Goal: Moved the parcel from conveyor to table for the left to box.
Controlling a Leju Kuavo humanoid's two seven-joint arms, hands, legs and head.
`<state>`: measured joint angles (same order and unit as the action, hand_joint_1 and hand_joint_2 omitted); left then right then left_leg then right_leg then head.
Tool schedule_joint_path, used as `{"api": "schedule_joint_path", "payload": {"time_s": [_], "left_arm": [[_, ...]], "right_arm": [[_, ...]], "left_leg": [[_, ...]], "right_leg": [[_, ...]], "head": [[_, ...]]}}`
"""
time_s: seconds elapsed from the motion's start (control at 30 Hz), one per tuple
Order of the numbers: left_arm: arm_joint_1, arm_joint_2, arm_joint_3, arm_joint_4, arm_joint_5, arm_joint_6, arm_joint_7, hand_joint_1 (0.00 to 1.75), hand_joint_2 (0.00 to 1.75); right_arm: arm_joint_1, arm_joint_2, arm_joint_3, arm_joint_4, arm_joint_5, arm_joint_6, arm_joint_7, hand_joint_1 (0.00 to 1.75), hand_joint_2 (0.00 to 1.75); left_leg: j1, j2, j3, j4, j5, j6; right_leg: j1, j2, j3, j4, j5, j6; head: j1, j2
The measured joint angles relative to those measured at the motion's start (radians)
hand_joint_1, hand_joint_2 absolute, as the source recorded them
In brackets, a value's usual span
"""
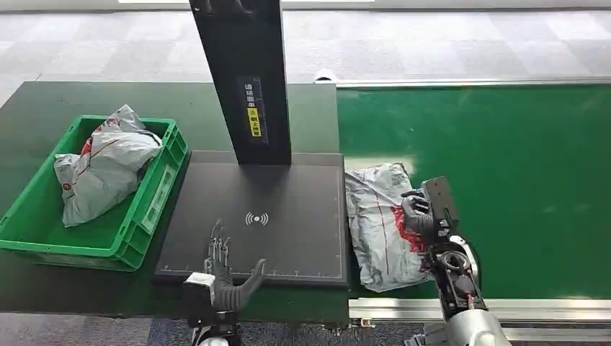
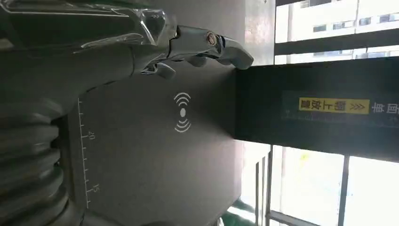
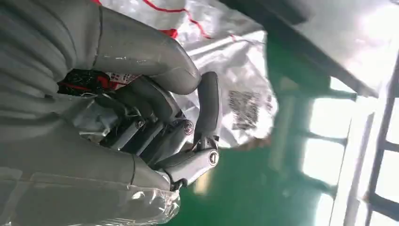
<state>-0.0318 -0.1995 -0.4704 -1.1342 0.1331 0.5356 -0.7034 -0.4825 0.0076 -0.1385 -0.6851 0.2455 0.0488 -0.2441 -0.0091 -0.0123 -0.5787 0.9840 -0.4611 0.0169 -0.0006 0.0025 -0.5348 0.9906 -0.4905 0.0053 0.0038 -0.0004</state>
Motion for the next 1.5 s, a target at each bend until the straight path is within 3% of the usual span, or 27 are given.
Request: {"api": "schedule_joint_path", "payload": {"time_s": [0.13,0.4,0.57,0.73,1.0,1.37,1.4,1.43,1.5], "left_arm": [[0.011,0.004,0.002,-0.013,-0.001,0.0,0.0,0.0,1.75],[0.026,0.006,0.007,-0.03,-0.012,-0.008,0.0,0.0,1.75],[0.032,0.006,0.013,-0.035,-0.026,-0.045,0.0,0.0,1.75],[0.024,0.0,0.018,-0.031,-0.05,-0.08,0.0,0.0,1.75],[-0.057,0.013,0.033,-0.045,-0.164,-0.1,0.0,0.0,1.75],[-0.164,0.057,0.12,-0.111,-0.248,-0.088,0.007,0.0,1.75],[-0.18,0.06,0.127,-0.111,-0.246,-0.093,0.007,0.0,1.75],[-0.193,0.061,0.133,-0.111,-0.243,-0.096,0.007,0.0,1.75],[-0.219,0.062,0.146,-0.108,-0.237,-0.095,0.007,0.0,1.75]], "right_arm": [[0.074,-0.029,0.004,-0.24,-0.051,-0.002,0.031,1.75,1.75],[0.287,-0.054,0.0,-0.721,-0.091,-0.123,-0.036,1.75,1.75],[0.361,-0.053,0.028,-0.879,-0.08,-0.075,-0.012,1.75,1.75],[0.325,-0.029,0.148,-0.846,-0.063,-0.028,0.023,1.75,1.75],[0.112,0.076,0.329,-0.507,-0.154,0.064,0.043,1.75,1.75],[-0.023,0.185,0.437,-0.202,-0.173,0.135,0.042,1.75,1.75],[-0.039,0.197,0.447,-0.173,-0.165,0.137,0.04,0.1,1.75],[-0.053,0.209,0.455,-0.144,-0.161,0.138,0.037,0.0,1.75],[-0.085,0.231,0.474,-0.085,-0.142,0.145,0.038,0.0,1.75]], "left_leg": [[0.0,0.001,-0.002,0.0,0.0,0.0],[0.0,0.0,-0.004,0.0,0.0,0.0],[0.0,0.002,-0.004,-0.001,-0.001,0.0],[0.0,0.003,-0.003,-0.001,0.0,0.001],[0.001,0.004,-0.003,-0.001,0.003,0.001],[0.001,0.004,-0.005,-0.001,0.003,0.0],[0.001,0.003,-0.005,-0.001,0.004,0.0],[0.001,0.002,-0.005,-0.001,0.004,0.0],[0.001,0.003,-0.005,-0.001,0.004,0.0]], "right_leg": [[0.0,0.001,-0.003,0.0,0.0,0.0],[0.0,-0.001,-0.004,0.0,0.0,0.0],[0.001,0.001,-0.004,0.0,0.0,0.0],[0.001,0.002,-0.003,0.0,0.001,0.0],[0.002,0.002,-0.003,0.001,0.002,-0.001],[0.002,0.002,-0.005,0.001,0.002,-0.002],[0.002,0.002,-0.005,0.001,0.002,-0.002],[0.002,0.001,-0.005,0.001,0.002,-0.002],[0.002,0.001,-0.005,0.001,0.003,-0.002]], "head": [[-0.001,0.0],[0.0,0.0],[0.0,0.0],[0.0,0.0],[0.0,0.0],[0.0,0.0],[0.0,0.0],[0.0,0.0],[0.0,0.0]]}}
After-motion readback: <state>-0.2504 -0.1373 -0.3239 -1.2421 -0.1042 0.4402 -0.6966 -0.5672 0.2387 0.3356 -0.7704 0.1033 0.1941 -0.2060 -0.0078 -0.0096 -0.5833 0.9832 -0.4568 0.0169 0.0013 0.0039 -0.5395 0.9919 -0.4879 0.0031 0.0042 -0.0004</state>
